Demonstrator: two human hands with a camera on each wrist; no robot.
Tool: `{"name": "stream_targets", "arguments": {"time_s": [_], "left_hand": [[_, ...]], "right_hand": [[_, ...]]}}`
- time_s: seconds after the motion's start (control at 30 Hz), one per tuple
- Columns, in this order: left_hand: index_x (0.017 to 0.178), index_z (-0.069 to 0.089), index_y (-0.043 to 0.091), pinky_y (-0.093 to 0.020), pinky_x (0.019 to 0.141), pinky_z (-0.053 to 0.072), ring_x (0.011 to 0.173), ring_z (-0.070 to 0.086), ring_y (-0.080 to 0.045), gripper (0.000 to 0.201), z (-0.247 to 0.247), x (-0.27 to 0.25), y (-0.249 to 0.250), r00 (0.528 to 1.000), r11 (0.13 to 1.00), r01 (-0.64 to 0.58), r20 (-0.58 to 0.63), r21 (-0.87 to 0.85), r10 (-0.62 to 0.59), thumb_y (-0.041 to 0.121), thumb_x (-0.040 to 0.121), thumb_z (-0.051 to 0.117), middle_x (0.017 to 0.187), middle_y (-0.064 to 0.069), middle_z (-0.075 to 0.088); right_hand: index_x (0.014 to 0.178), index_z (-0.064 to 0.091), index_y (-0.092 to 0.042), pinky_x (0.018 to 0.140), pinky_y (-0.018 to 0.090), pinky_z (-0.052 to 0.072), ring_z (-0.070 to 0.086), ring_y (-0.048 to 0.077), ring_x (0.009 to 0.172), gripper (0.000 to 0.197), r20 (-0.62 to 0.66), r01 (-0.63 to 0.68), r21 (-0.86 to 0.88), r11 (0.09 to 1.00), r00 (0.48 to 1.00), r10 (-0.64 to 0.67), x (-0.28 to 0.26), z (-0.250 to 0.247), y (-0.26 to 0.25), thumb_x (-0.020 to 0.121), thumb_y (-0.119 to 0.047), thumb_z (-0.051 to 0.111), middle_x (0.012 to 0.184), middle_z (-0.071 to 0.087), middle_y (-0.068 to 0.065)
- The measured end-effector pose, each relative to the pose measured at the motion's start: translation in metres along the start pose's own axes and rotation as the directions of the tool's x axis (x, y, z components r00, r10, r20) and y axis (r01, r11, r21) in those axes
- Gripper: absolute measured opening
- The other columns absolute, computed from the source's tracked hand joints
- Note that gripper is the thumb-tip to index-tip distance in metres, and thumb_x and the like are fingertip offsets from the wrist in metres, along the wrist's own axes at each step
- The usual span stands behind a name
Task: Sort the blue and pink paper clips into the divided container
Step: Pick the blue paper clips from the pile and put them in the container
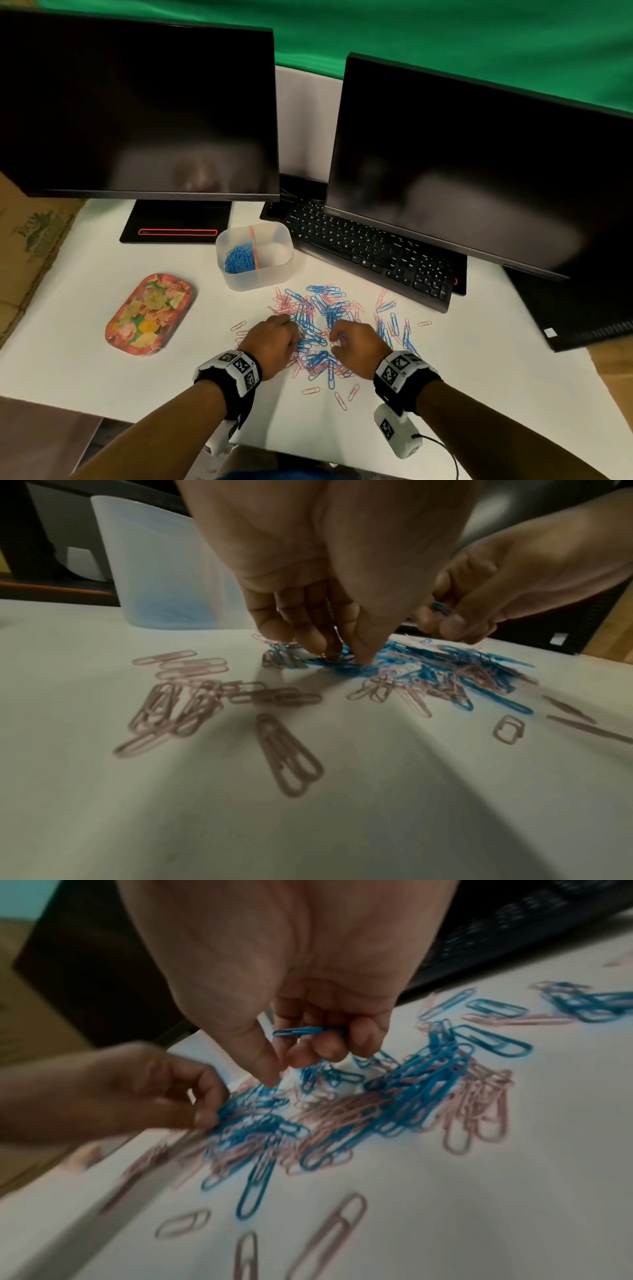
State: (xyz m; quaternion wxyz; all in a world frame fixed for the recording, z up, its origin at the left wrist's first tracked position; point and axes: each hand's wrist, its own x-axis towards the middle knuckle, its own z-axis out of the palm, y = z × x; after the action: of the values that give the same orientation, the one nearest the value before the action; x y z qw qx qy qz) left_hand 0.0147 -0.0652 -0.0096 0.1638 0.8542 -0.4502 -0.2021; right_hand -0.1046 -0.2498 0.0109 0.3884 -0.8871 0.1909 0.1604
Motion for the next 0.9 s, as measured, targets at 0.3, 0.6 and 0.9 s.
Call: {"name": "stream_targets", "arguments": {"time_s": [0.3, 0.6, 0.9], "left_hand": [[0.097, 0.063, 0.017, -0.028, 0.070, 0.050, 0.072, 0.063, -0.021, 0.014, -0.014, -0.001, -0.005, 0.984, 0.937, 0.117, -0.091, -0.330, -0.155, 0.010, 0.086, 0.059, 0.075, 0.000, 0.069], [0.099, 0.073, 0.018, -0.017, 0.085, 0.042, 0.088, 0.063, -0.007, 0.020, -0.013, 0.002, -0.015, 0.915, 0.743, 0.315, -0.020, -0.590, -0.403, 0.010, 0.087, 0.060, 0.095, 0.007, 0.072], [0.096, 0.064, 0.006, -0.024, 0.062, 0.051, 0.068, 0.061, -0.017, 0.015, -0.018, 0.000, -0.007, 0.872, 0.305, 0.319, 0.151, -0.898, -0.466, -0.002, 0.092, 0.052, 0.081, -0.009, 0.069]], "right_hand": [[0.115, 0.061, -0.022, 0.086, 0.030, 0.045, 0.057, 0.024, 0.103, 0.024, 0.129, 0.188, -0.351, 0.917, 0.980, -0.152, 0.010, 0.017, -0.012, 0.092, -0.026, 0.054, 0.113, 0.055, 0.003], [0.095, 0.062, -0.012, 0.083, 0.033, 0.048, 0.058, 0.025, 0.091, 0.016, 0.078, 0.138, -0.266, 0.954, 0.990, -0.121, 0.012, 0.013, -0.008, 0.092, -0.021, 0.049, 0.097, 0.053, 0.002], [0.078, 0.065, -0.020, 0.060, 0.007, 0.037, 0.053, 0.003, 0.067, 0.009, -0.057, 0.030, 0.081, 0.996, 0.998, -0.025, 0.016, -0.013, -0.013, 0.087, -0.017, 0.063, 0.074, 0.060, -0.008]]}}
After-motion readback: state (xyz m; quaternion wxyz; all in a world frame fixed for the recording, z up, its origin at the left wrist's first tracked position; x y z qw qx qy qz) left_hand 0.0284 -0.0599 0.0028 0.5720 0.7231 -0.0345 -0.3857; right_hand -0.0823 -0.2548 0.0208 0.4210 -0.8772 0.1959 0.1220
